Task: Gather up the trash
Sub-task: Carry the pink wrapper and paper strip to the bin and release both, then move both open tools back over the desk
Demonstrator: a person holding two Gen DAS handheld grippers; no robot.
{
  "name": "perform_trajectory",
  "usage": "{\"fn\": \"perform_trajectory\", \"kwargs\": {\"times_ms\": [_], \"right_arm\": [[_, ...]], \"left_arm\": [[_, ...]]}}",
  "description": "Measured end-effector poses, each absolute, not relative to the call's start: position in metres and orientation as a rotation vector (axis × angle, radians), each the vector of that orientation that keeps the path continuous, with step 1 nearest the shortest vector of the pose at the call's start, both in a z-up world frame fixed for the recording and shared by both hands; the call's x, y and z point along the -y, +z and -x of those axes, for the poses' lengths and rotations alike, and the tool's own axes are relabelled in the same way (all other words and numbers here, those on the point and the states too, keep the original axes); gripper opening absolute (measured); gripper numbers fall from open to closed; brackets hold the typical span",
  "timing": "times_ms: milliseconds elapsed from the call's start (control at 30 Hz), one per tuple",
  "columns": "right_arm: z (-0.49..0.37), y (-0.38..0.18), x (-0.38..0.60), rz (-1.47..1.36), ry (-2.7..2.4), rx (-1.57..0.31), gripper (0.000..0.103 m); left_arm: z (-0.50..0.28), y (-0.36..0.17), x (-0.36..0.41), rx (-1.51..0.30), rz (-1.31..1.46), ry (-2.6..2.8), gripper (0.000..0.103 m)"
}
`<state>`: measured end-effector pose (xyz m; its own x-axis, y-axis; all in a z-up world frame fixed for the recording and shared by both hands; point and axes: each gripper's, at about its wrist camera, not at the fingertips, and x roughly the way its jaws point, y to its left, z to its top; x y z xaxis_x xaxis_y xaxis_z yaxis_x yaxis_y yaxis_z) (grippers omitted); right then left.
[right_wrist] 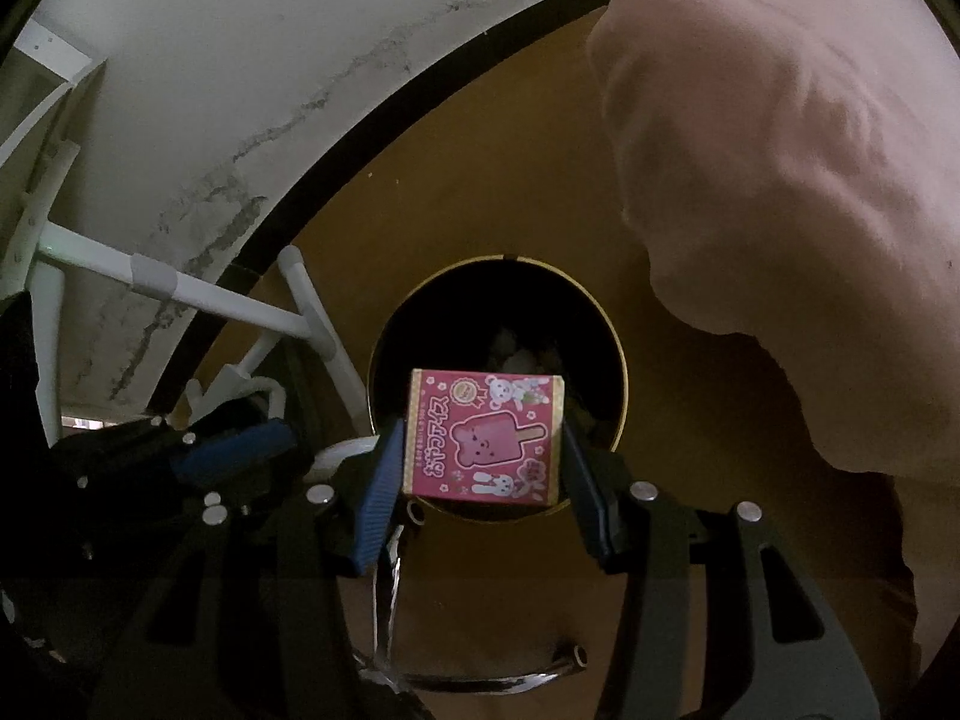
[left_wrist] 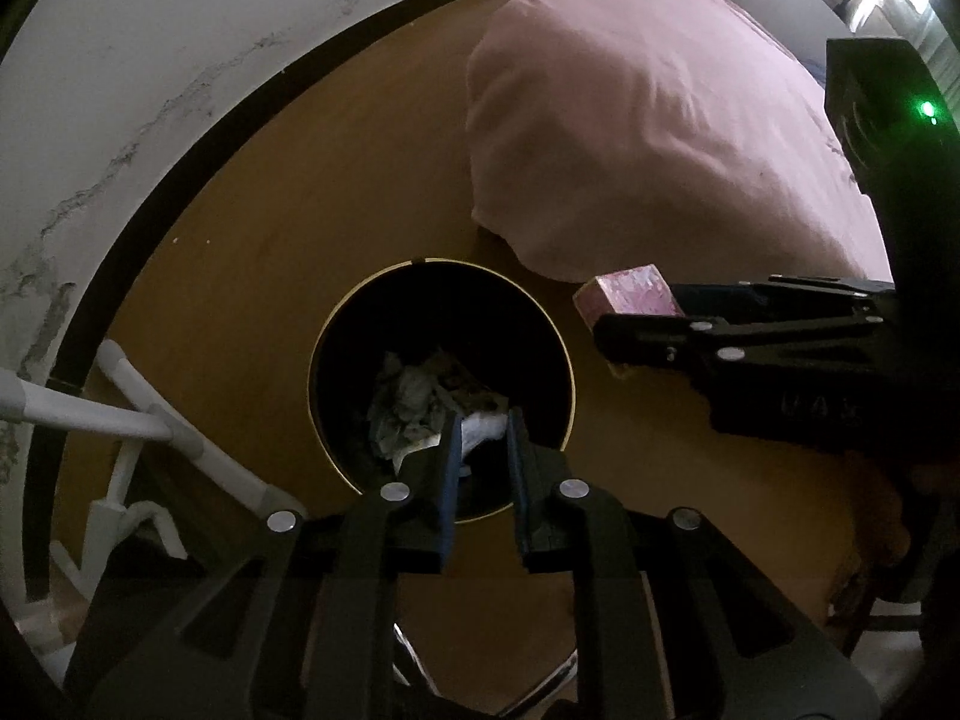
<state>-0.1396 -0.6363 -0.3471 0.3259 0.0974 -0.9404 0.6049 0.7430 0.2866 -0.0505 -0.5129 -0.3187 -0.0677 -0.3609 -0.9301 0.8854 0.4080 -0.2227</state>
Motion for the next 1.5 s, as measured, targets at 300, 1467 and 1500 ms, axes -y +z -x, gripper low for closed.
{"fn": "perform_trajectory", "kwargs": {"times_ms": [300, 1467, 1500], "right_arm": [[0.142, -0.320, 0.641, -0.672, -0.403, -1.166, 0.071], [-0.171, -0.063, 0.274, 0.051, 0.189, -0.909, 0.081], [-0.181, -0.068, 0.272, 0.060, 0.182, -0.928, 0.081]], "left_arm": [[0.063, -0.295, 0.510, -1.192, -0.555, -1.143, 0.069], [-0.117, -0.048, 0.025, -0.903, -0.074, -0.304, 0.094], [-0.119, -0.052, 0.023, -0.911, -0.074, -0.295, 0.094]]}}
